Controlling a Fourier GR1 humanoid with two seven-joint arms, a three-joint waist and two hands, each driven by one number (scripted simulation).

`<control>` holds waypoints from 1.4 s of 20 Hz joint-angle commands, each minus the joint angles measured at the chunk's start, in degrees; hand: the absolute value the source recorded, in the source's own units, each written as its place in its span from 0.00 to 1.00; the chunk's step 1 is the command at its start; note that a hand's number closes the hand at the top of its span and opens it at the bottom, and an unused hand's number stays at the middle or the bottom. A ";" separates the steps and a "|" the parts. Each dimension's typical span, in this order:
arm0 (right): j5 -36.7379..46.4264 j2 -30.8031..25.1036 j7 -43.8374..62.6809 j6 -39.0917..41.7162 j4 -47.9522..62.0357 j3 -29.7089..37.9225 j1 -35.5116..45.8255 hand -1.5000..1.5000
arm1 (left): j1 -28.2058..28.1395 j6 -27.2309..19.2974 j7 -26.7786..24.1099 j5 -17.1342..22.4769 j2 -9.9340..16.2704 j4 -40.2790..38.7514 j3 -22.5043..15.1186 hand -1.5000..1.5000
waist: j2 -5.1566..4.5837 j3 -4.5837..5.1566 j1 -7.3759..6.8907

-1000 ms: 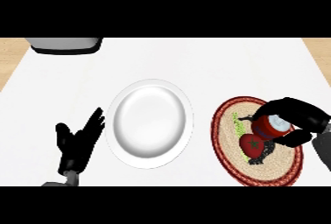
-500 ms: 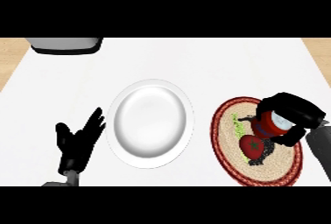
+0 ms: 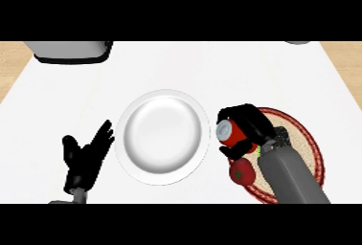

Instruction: Pick the can from the placemat and place it in the plate

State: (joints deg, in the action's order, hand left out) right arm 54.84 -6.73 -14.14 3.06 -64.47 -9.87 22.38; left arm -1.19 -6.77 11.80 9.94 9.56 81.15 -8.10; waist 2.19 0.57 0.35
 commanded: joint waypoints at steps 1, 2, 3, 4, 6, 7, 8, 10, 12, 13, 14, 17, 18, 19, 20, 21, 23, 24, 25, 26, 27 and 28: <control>0.35 6.39 10.71 -8.14 -3.78 -1.20 0.89 1.00 | -0.10 0.24 0.46 0.26 0.03 -0.24 0.00 0.50 | 0.75 -0.35 -0.86; 0.47 6.46 13.10 -10.46 -4.74 -1.77 0.62 1.00 | -0.27 0.40 0.38 0.12 -0.04 -0.64 -0.28 0.50 | 0.67 -0.35 -0.60; 0.07 6.52 14.86 -12.23 -5.58 -2.47 1.21 1.00 | -0.15 0.37 0.45 0.09 -0.37 -0.69 -0.56 0.50 | 0.62 -0.43 -1.30; 0.06 6.57 17.80 -13.96 -6.69 -3.12 1.65 1.00 | 0.24 0.48 0.57 0.16 -0.52 -0.59 -0.70 0.50 | 0.72 -0.39 -1.29; -0.64 6.63 22.31 -18.70 -8.32 -3.93 1.56 1.00 | 0.31 0.83 1.09 0.44 -0.28 -0.50 -0.63 0.50 | 0.57 -0.60 -2.04; -0.77 6.65 24.73 -20.15 -9.24 -4.80 1.60 1.00 | 0.27 0.67 1.04 0.10 -0.14 -0.93 -0.65 0.50 | 0.59 -0.52 -2.04; -1.32 6.67 27.53 -22.60 -9.98 -5.12 1.38 1.00 | 0.07 1.11 0.67 0.08 -0.27 -0.95 -1.07 0.50 | 0.39 -0.54 -2.24; -1.78 6.69 32.53 -27.92 -11.77 -6.32 1.07 1.00 | 0.84 1.33 1.13 0.29 0.05 -0.65 -0.82 0.50 | 0.21 -0.66 -2.43; -1.89 6.71 37.95 -32.20 -12.41 -8.70 0.99 1.00 | 1.31 1.62 0.87 0.30 -0.52 -0.95 -1.31 0.50 | -0.55 -0.56 -3.18; -2.25 6.71 40.22 -34.39 -13.30 -9.72 0.75 1.00 | 1.40 1.46 1.31 -0.23 -0.10 -0.76 -1.51 0.50 | -0.39 -0.68 -3.48; -1.71 6.71 42.66 -36.95 -14.07 -10.82 0.62 1.00 | 1.90 1.47 1.13 0.30 -0.18 -0.63 -0.92 0.50 | -0.36 -0.58 -3.46; -0.90 6.72 49.99 -45.39 -15.92 -15.20 0.60 1.00 | 1.78 1.65 0.61 -0.49 -1.01 -0.79 -2.41 0.50 | -0.86 -0.55 -4.12; 1.25 6.72 52.52 -48.09 -16.03 -16.12 0.70 1.00 | 1.69 1.58 0.80 -0.39 -0.80 -0.79 -2.13 0.50 | -0.82 -0.46 -3.88; 3.16 6.72 54.70 -49.23 -15.53 -17.46 1.15 1.00 | 2.48 1.36 1.11 -0.32 -0.66 -1.07 -1.65 0.50 | -0.94 -0.33 -3.78; 5.27 6.73 57.45 -51.34 -14.83 -18.46 1.16 1.00 | 2.72 1.08 1.43 -0.51 -1.34 -1.18 -2.23 0.50 | -1.14 -0.31 -3.35; 6.76 6.73 60.13 -52.91 -14.90 -20.29 0.81 1.00 | 3.28 1.04 1.38 -0.48 -0.82 -1.09 -1.60 0.50 | -1.10 -0.30 -3.20; 11.82 6.73 65.15 -56.05 -12.97 -21.37 0.76 1.00 | 1.50 0.76 0.28 -1.03 -1.10 -1.11 -2.12 0.50 | -1.29 -0.28 -3.32; 14.56 6.72 67.17 -55.80 -12.30 -21.01 1.32 1.00 | 1.91 1.67 0.86 -0.47 0.22 -1.24 -1.23 0.50 | -1.24 -0.22 -2.89; 16.49 6.72 69.23 -56.93 -12.48 -21.73 0.97 1.00 | 1.97 1.59 0.63 -0.12 -0.34 -1.94 -1.06 0.50 | -1.33 -0.21 -2.35; 19.26 6.72 72.14 -57.19 -11.82 -20.91 1.77 1.00 | 1.68 1.28 0.80 -0.18 -0.46 -1.22 -1.14 0.50 | -1.31 -0.28 -2.24; 22.21 6.72 74.43 -57.89 -11.63 -21.09 1.87 1.00 | 1.36 1.02 0.59 -0.43 -0.66 -0.67 -1.40 0.50 | -1.28 -0.32 -2.04; 24.14 6.72 77.19 -58.67 -10.67 -21.86 2.46 1.00 | 1.62 0.91 -0.29 -0.22 -0.37 -1.52 -0.35 0.50 | -1.68 -0.34 -2.33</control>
State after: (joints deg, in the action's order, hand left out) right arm 71.16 -0.18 52.10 -49.11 -76.97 -29.97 23.87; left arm 0.49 -5.54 12.35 9.63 9.12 80.50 -9.34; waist 0.98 0.17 -2.30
